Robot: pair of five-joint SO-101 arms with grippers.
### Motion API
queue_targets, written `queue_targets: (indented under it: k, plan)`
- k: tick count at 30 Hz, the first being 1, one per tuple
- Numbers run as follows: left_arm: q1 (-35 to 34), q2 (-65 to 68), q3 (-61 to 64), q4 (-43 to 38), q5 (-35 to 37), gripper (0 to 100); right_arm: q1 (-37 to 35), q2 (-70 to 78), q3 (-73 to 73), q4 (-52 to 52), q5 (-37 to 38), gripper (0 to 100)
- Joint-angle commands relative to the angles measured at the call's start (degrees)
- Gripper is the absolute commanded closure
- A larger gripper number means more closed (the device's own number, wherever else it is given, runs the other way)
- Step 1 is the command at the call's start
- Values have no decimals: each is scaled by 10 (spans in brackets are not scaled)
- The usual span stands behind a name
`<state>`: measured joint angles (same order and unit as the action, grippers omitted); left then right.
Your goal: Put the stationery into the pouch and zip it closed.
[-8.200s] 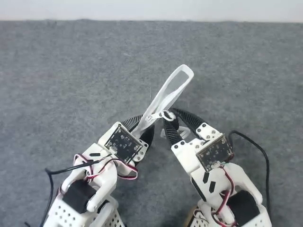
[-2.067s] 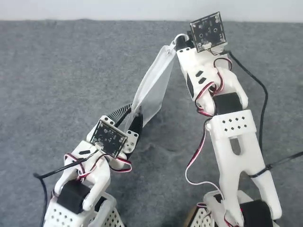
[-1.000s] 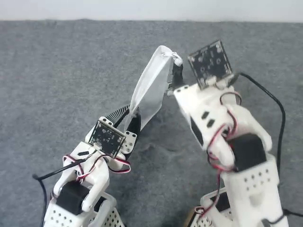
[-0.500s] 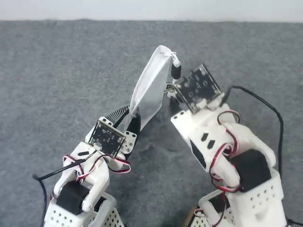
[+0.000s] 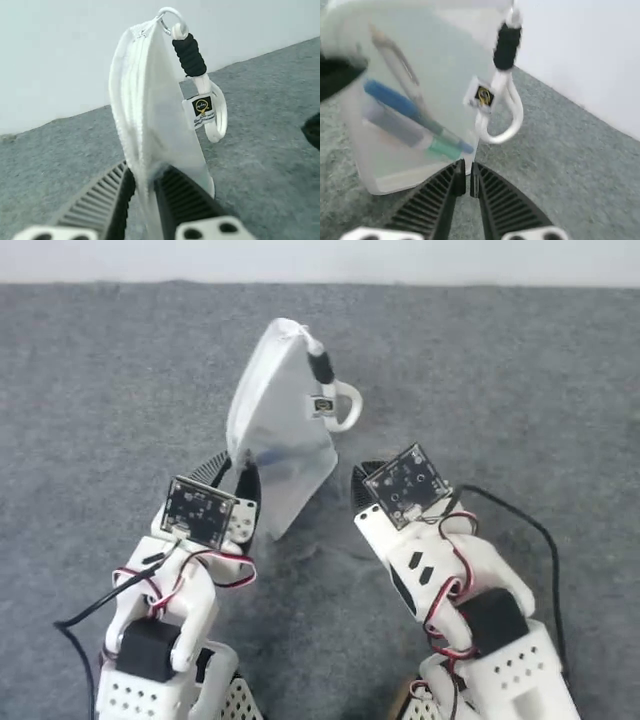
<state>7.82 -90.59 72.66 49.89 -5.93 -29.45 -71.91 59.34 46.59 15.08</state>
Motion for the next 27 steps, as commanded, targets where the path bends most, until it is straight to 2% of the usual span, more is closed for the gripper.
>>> queue_targets:
  k: [1, 5, 11, 16, 24, 27]
  plan:
    - [-40, -9, -34, -20, -2, 991, 1, -15, 35, -56, 4, 992]
    - [-62, -25, -36, -22, 8, 991, 1, -19, 79, -99, 4, 992]
    - [-91, -149, -24, 10, 9, 991, 0, -19, 113, -135, 3, 992]
    - [-88, -120, -10, -7, 8, 991, 1, -19, 128, -157, 3, 992]
    - [10, -119, 46, -18, -34, 989, 18, -20, 127, -159, 3, 992]
    - [38, -119, 49, -3, -30, 937, 48, -20, 123, -159, -24, 992]
